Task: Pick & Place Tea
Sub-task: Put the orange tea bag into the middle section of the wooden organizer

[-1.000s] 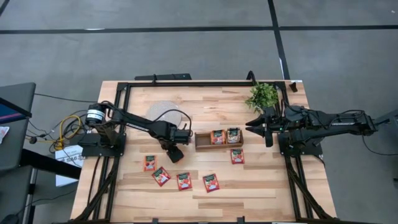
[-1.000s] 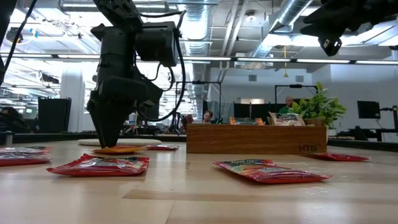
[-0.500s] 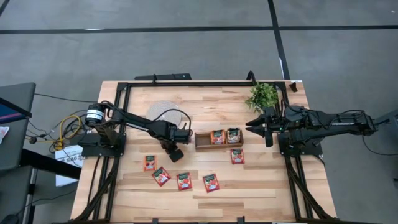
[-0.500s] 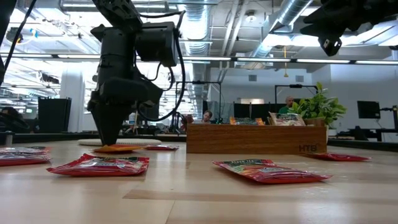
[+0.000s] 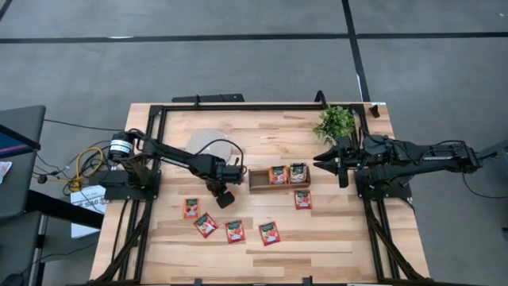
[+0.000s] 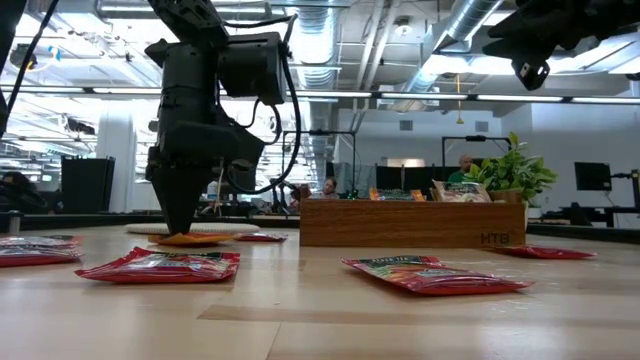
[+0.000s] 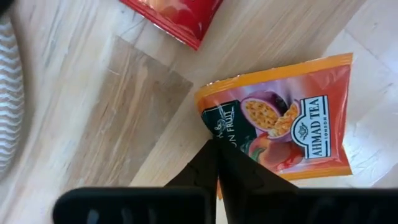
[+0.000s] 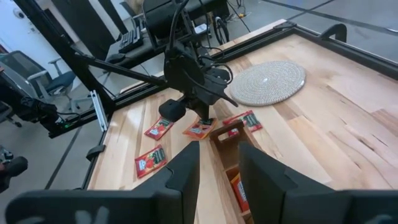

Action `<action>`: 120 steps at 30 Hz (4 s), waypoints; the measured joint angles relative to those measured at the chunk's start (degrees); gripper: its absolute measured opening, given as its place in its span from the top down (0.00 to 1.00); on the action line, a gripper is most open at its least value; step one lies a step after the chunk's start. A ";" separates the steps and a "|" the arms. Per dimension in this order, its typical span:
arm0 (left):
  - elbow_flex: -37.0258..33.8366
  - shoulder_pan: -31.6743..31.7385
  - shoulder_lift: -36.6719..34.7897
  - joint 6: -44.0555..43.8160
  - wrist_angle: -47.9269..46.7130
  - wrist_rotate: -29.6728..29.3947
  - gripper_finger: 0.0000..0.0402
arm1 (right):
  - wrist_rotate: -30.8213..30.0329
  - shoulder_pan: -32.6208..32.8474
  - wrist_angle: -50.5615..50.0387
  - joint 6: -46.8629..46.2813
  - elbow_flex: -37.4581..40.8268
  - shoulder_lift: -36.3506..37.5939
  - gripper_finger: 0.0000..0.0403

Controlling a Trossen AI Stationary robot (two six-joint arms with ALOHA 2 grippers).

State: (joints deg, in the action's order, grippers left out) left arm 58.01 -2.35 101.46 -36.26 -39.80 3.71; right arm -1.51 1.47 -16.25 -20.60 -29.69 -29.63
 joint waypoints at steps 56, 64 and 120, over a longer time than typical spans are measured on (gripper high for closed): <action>34.96 0.13 0.86 28.64 4.86 -9.99 1.00 | -2.48 -0.77 20.71 5.77 -7.38 -30.18 0.49; 35.11 0.13 0.91 29.40 4.79 -11.12 1.00 | 0.59 -2.46 12.89 7.74 -12.13 -32.75 0.51; 35.11 1.40 2.81 30.43 7.53 -10.02 1.00 | 7.81 -6.11 14.56 6.05 -12.94 -38.23 1.00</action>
State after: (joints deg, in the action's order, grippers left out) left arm 93.12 -0.95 104.27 -5.82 -32.27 -6.31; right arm 6.31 -4.64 -1.69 -14.55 -42.63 -67.85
